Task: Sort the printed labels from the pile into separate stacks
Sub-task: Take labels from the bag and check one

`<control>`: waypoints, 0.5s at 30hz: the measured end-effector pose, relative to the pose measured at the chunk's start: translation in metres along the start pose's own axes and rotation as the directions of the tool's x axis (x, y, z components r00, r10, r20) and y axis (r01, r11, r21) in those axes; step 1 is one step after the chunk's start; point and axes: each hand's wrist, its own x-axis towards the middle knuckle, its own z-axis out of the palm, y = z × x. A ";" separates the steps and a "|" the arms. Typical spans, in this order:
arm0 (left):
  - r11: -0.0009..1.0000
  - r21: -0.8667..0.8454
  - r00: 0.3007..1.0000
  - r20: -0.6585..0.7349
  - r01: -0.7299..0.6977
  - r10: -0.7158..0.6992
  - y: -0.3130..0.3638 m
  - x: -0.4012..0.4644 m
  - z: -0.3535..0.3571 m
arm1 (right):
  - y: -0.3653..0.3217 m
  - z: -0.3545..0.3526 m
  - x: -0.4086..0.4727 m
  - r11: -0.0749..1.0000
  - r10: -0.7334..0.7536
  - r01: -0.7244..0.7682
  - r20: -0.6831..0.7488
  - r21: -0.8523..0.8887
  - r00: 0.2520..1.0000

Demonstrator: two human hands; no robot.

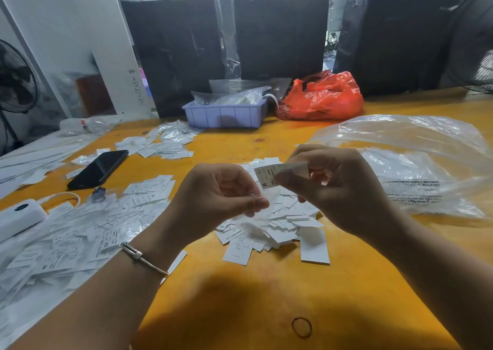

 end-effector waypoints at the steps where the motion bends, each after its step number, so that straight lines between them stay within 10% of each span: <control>1: 1.000 0.001 1.000 0.007 -0.003 0.003 0.000 0.000 0.000 | 0.000 0.000 0.000 1.000 -0.005 0.005 0.005 -0.011 1.000; 15: 0.998 -0.030 0.997 0.051 0.054 -0.053 0.000 0.000 -0.001 | 0.004 -0.006 0.002 0.968 0.047 -0.002 0.175 -0.252 0.983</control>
